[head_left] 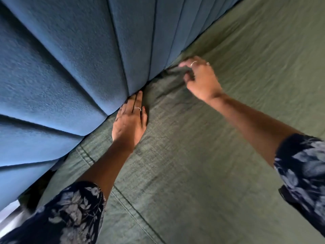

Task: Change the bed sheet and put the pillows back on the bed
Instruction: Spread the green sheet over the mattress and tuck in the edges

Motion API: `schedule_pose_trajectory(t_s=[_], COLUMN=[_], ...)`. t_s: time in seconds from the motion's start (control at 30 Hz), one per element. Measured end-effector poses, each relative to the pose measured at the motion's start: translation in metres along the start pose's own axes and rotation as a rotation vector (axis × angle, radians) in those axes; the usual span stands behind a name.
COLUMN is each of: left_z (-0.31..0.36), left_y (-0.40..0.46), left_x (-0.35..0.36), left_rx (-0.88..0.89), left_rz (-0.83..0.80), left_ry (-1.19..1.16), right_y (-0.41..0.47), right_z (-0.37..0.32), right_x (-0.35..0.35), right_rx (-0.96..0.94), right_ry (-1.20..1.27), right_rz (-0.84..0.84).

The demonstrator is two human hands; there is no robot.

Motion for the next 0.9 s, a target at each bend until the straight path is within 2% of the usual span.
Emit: schedule_pose_trajectory(t_s=[0.03, 0.1, 0.23, 0.53, 0.63, 0.73, 0.8, 0.9], left_z=[0.001, 0.001, -0.010, -0.008, -0.008, -0.008, -0.007, -0.007], left_y=[0.000, -0.001, 0.000, 0.004, 0.002, 0.004, 0.004, 0.005], left_x=[-0.001, -0.002, 0.001, 0.002, 0.003, 0.006, 0.007, 0.008], left_rx=[0.044, 0.104, 0.029, -0.022, -0.012, -0.026, -0.026, -0.035], left_rz=[0.025, 0.032, -0.069, -0.118, -0.112, -0.123, -0.135, -0.110], left_ry=[0.009, 0.021, 0.006, 0.061, 0.056, 0.050, 0.046, 0.056], right_y=[0.003, 0.012, 0.022, 0.060, 0.074, 0.080, 0.076, 0.061], right_z=[0.010, 0.025, 0.029, 0.029, 0.028, 0.033, 0.033, 0.041], right_x=[-0.010, -0.012, 0.011, 0.029, 0.037, 0.032, 0.015, -0.013], right_rx=[0.073, 0.145, 0.189, 0.207, 0.280, 0.263, 0.217, 0.270], right_ry=[-0.067, -0.176, -0.333, -0.601, -0.537, -0.383, -0.134, 0.305], right_rz=[0.008, -0.089, -0.350, -0.391, -0.445, -0.463, -0.344, 0.032])
Point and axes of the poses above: each hand's wrist, its own y-axis towards the middle knuckle, its own x-axis out of the palm, z = x × y, the point moved 4 cm from there along y, towards the middle knuckle, and after that the axes turned 15 degrees about y, right-handed, at the moved point
